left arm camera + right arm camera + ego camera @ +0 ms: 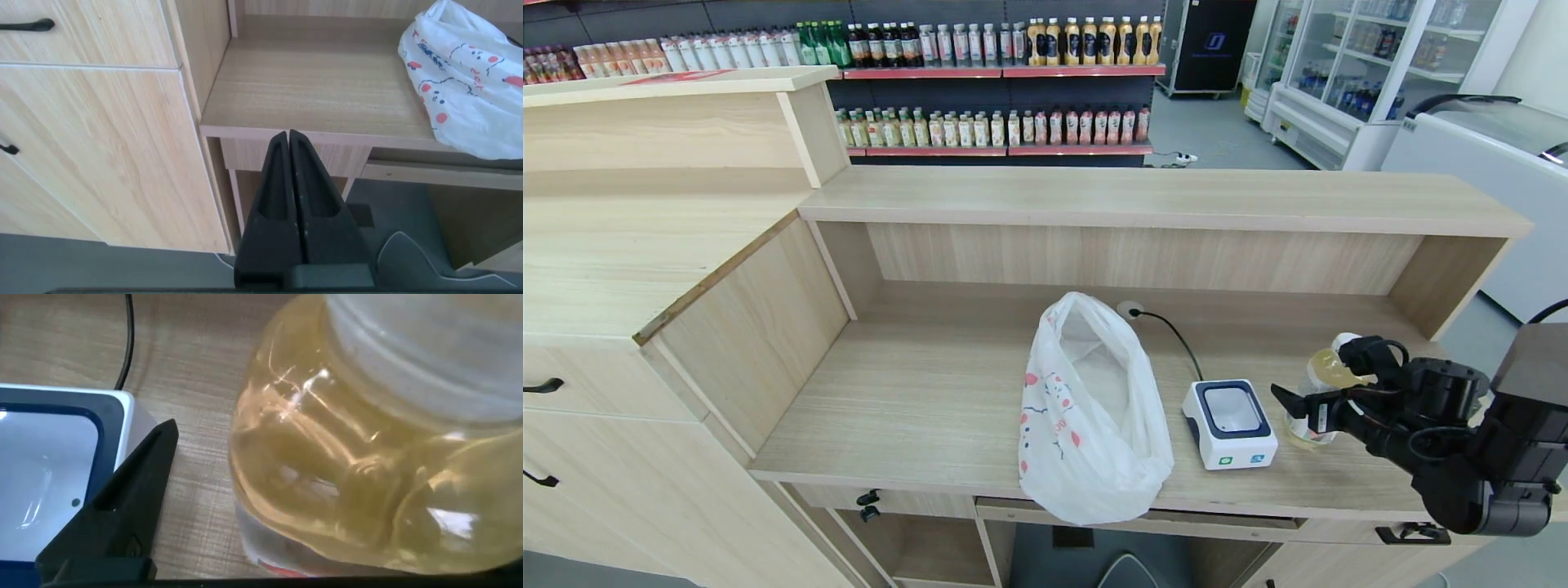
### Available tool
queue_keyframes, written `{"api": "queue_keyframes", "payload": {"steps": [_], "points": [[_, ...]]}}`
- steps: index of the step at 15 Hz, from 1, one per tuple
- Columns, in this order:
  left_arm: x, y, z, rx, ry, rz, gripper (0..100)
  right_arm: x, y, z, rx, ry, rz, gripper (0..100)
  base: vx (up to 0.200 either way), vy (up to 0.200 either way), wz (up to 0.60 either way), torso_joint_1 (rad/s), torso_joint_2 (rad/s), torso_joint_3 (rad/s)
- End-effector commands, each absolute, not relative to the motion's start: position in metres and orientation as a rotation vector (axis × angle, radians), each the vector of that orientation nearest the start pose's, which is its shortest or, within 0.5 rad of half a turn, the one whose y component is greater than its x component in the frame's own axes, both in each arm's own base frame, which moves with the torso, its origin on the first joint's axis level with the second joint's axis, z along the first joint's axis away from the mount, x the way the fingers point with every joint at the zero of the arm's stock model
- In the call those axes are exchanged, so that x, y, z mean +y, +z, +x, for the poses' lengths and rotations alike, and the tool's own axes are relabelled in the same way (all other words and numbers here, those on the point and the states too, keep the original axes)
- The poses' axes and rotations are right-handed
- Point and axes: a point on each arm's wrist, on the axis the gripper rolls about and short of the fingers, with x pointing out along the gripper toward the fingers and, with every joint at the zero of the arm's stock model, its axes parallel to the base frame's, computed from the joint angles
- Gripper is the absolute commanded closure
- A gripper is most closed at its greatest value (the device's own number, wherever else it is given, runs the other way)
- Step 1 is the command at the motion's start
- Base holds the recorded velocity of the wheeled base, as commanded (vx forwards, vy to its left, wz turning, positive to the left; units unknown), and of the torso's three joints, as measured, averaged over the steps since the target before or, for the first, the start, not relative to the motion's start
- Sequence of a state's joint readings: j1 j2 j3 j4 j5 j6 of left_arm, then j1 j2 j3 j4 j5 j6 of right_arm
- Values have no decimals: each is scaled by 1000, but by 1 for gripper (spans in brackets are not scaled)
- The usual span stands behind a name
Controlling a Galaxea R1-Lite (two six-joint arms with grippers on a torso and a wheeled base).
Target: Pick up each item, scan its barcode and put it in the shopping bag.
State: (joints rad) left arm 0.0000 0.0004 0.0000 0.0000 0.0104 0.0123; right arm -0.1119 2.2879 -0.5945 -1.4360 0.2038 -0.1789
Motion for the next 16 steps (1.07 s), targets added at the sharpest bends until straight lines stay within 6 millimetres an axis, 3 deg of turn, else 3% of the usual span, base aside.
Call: {"api": "queue_keyframes", "payload": {"steps": [1,9,10,16], "points": [[0,75,-23,0,11,12,100,-34,10,352,258,116,-134,0,0,0,0,0,0,0],[0,75,-23,0,11,12,100,-24,13,367,205,181,-116,0,0,0,0,0,0,0],[0,75,-23,0,11,12,100,-24,13,367,203,204,-114,100,0,0,0,0,0,0],[0,75,-23,0,11,12,100,-25,17,368,190,186,-130,100,0,0,0,0,0,0]]}}
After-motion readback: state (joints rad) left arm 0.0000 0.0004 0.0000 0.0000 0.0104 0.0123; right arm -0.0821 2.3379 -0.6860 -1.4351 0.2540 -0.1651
